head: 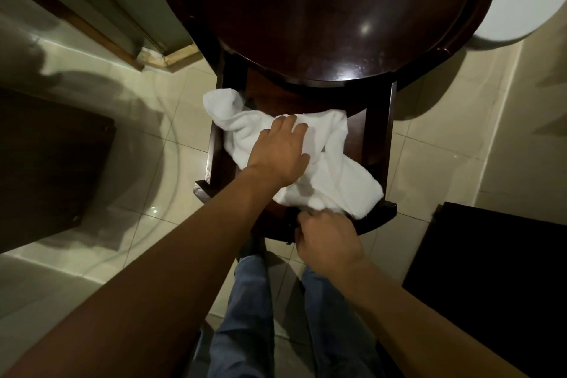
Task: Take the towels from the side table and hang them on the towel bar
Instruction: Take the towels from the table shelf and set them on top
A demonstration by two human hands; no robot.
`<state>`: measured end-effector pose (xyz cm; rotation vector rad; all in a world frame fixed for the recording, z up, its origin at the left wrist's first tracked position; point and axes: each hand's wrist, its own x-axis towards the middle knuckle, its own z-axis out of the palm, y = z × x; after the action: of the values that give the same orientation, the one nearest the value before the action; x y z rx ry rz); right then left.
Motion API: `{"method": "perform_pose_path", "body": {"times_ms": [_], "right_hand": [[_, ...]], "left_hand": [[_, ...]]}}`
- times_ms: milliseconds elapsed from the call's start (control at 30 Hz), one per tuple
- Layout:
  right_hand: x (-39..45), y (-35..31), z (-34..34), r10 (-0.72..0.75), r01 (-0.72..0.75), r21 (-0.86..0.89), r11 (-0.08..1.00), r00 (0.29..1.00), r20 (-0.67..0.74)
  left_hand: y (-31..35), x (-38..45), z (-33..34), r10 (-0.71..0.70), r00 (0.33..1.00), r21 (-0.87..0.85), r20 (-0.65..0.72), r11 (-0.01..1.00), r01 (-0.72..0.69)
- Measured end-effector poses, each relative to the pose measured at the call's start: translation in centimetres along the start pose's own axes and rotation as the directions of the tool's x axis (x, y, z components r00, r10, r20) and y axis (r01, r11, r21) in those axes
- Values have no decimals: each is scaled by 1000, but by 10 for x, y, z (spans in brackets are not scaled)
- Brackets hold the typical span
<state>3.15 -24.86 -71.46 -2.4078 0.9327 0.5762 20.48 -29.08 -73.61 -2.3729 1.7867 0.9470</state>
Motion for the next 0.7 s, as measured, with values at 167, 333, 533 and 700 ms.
{"method": "perform_pose_path", "body": {"times_ms": [167,333,533,700], "right_hand": [[13,1,-20,-164,148,-109,983,973,-162],[57,32,-45,10,-26,-160,987,995,-96],[90,61,-25,144,-108,-270,957,982,119],[98,58,-6,157,-138,-174,975,982,103]], "left_hand": [[-4,8,5,-40,997,41,62,998,37],[-12,16,10,-161,978,113,133,983,147],[-18,22,25,-198,935,259,294,958,122],[-24,24,38,-164,962,320,217,943,89]]}}
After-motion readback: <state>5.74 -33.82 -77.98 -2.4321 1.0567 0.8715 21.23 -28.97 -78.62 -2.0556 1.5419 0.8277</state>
